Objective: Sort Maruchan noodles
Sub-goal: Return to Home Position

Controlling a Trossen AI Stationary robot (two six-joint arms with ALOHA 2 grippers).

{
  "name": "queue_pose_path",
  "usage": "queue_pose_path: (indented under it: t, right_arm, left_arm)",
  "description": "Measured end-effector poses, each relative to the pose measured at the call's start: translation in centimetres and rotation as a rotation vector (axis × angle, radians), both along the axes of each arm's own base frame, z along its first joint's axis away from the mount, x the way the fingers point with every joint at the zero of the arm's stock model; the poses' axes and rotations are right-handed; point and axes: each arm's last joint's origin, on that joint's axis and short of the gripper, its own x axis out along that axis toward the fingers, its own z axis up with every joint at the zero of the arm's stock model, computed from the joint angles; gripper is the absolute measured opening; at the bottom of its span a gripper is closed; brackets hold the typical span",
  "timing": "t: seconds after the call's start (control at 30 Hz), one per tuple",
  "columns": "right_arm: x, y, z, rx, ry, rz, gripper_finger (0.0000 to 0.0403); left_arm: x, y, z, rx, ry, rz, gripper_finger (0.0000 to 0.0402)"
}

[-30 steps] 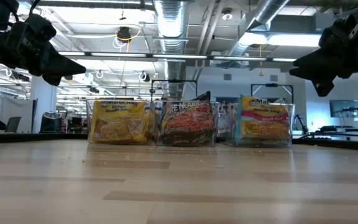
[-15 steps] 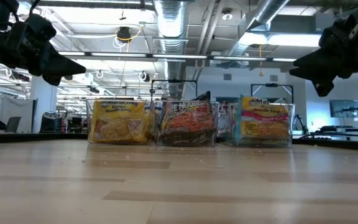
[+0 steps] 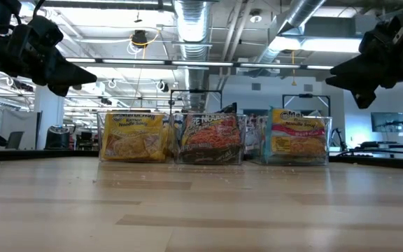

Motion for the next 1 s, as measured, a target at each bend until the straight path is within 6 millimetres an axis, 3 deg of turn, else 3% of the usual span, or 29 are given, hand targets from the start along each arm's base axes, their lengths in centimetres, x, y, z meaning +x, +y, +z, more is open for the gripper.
queue_pose_path:
  t: [1.0]
  right_arm:
    - [0.00,0.00,0.00,0.000,0.000,0.000,0.0141]
  left_arm:
    - [0.00,0.00,0.00,0.000,0.000,0.000,0.0000]
